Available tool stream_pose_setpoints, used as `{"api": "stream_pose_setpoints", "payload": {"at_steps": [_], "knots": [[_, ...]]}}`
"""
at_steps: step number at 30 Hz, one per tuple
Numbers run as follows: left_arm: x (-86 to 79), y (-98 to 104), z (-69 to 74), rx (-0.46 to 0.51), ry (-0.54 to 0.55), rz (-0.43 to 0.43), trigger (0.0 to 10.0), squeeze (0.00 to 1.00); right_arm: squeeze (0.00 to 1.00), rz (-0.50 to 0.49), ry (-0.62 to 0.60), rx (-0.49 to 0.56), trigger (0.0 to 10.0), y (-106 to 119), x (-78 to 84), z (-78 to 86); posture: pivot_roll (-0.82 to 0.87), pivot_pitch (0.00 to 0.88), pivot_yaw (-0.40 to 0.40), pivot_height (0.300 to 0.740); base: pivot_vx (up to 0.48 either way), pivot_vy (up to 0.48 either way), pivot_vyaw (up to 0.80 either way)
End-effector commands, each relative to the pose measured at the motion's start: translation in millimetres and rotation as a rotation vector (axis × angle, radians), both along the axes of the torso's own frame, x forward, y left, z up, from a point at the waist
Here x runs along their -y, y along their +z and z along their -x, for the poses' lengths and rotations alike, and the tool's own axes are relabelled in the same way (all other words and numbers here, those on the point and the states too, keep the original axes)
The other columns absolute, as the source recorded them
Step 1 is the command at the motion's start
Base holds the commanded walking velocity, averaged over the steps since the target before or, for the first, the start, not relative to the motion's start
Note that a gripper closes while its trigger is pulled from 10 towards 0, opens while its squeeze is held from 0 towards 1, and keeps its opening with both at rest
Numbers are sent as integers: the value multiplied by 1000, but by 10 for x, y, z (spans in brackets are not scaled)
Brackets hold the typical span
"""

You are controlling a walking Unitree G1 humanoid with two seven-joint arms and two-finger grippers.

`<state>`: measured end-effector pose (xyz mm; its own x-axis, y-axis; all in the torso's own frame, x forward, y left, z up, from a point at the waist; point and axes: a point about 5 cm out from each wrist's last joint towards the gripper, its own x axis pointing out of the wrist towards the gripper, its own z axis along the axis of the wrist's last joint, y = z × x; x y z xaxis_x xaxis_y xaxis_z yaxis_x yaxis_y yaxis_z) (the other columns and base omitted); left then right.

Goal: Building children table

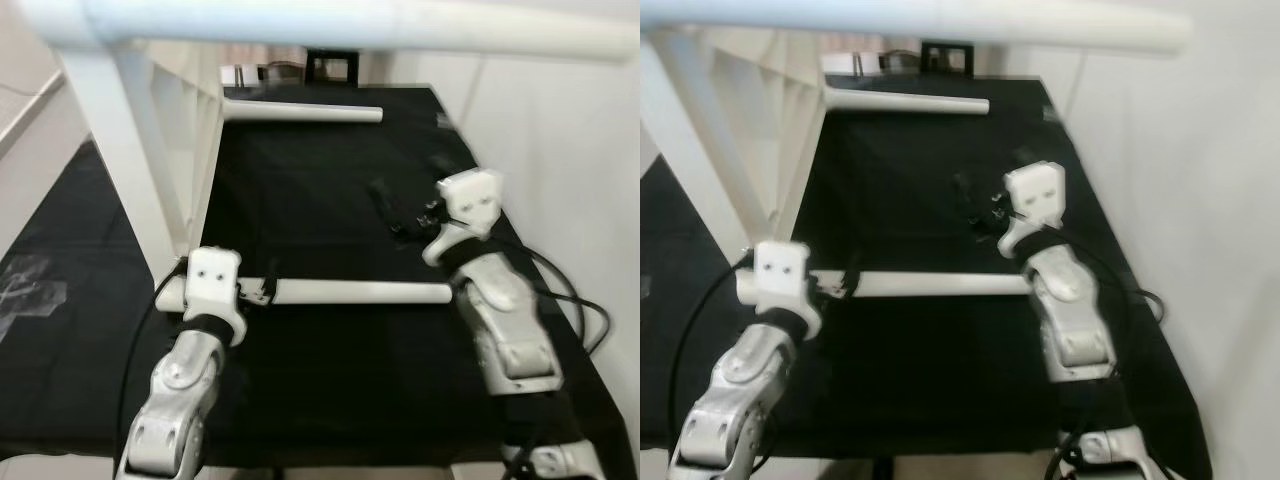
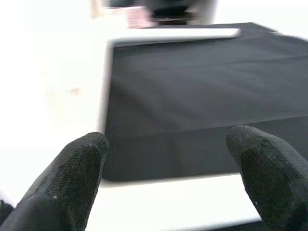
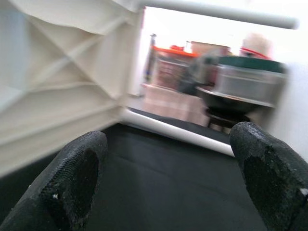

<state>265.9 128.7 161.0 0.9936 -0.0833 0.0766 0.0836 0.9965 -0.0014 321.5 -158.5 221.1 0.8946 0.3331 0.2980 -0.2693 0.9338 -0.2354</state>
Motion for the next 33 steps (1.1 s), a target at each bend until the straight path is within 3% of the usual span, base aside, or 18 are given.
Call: {"api": "stream_pose_setpoints", "payload": {"at_steps": [1,11,17,21,28,33], "knots": [[-22,-45,5,-27,20,-11,10000,0,0,1,2,-12,10000,-19,-23,8,49,156,-13,740,0,0,0],[-135,-67,-156,-37,17,32,10000,0,0,10,4,30,10000,133,87,27,32,161,-16,740,0,0,0],[-113,-62,-203,-31,-31,56,10000,0,0,14,-5,47,10000,195,127,36,31,162,-16,740,0,0,0],[275,129,-157,33,-373,157,10000,0,0,22,-9,55,10000,235,195,52,22,165,-11,740,0,0,0],[476,148,64,12,-575,155,10000,0,0,27,12,44,10000,231,207,58,26,172,-6,740,0,0,0],[455,189,70,23,-583,152,10000,0,0,24,22,34,10000,214,193,56,31,173,-9,740,0,0,0]]}}
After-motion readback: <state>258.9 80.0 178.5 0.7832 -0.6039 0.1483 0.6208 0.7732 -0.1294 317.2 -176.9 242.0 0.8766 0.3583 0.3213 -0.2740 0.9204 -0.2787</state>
